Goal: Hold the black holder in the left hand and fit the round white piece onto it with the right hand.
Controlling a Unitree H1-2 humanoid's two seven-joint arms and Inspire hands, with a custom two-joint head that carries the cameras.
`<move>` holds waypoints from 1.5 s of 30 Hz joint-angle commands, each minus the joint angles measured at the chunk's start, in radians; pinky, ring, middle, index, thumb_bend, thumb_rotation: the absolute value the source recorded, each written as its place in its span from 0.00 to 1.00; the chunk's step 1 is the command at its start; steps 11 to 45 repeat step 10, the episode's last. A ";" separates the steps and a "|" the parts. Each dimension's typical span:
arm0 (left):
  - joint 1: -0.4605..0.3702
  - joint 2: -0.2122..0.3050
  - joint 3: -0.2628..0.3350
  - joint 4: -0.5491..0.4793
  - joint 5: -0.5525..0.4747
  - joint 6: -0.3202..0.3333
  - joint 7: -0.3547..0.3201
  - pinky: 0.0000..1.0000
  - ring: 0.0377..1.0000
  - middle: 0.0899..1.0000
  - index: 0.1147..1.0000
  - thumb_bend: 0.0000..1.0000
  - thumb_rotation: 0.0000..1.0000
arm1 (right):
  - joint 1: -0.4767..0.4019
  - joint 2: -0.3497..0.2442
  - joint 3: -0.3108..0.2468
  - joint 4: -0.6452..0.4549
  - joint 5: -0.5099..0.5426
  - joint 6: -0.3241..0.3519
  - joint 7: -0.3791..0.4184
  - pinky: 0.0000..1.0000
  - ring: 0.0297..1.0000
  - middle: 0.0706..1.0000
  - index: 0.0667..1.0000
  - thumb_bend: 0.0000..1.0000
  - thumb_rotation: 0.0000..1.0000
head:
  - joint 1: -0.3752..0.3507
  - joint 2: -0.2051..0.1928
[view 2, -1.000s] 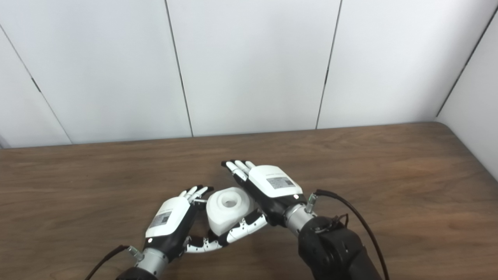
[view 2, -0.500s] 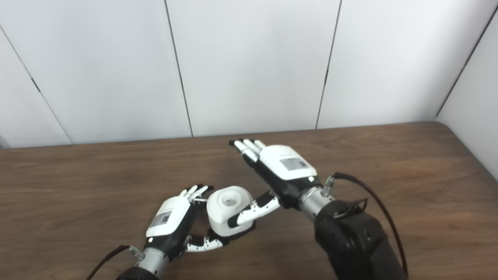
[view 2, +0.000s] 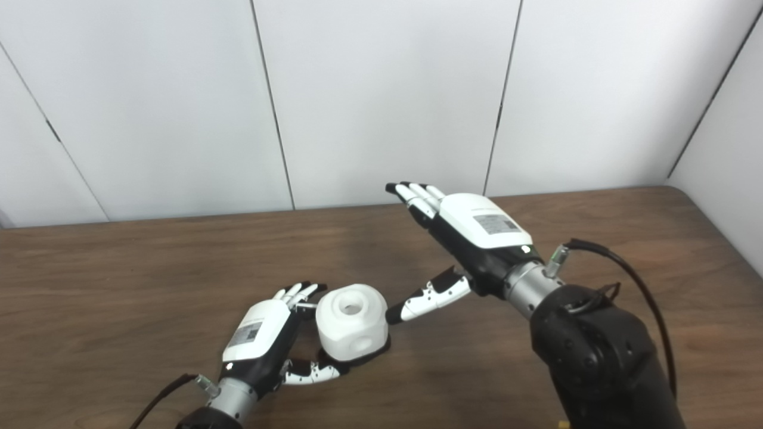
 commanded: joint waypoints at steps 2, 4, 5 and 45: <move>-0.026 0.008 0.004 -0.006 0.006 -0.011 0.010 0.99 0.97 0.92 0.42 0.52 0.05 | -0.030 -0.026 -0.021 -0.038 0.008 0.009 0.003 0.95 1.00 1.00 1.00 1.00 0.48 | 0.001 0.000; -0.026 0.011 0.006 -0.008 0.001 -0.012 0.008 1.00 0.97 0.92 0.42 0.52 0.05 | -0.024 -0.034 -0.027 -0.040 0.009 0.010 0.002 0.95 1.00 1.00 1.00 1.00 0.47 | 0.001 0.000; -0.026 0.012 0.007 -0.008 -0.002 -0.013 0.007 1.00 0.97 0.92 0.42 0.52 0.05 | -0.020 -0.039 -0.029 -0.040 0.012 0.009 0.000 0.95 1.00 1.00 1.00 1.00 0.47 | 0.001 -0.001; -0.028 0.018 0.011 -0.008 -0.011 -0.019 0.005 1.00 0.97 0.93 0.41 0.52 0.05 | -0.001 -0.047 -0.034 -0.040 0.014 0.006 -0.009 0.96 1.00 1.00 1.00 1.00 0.50 | 0.001 -0.003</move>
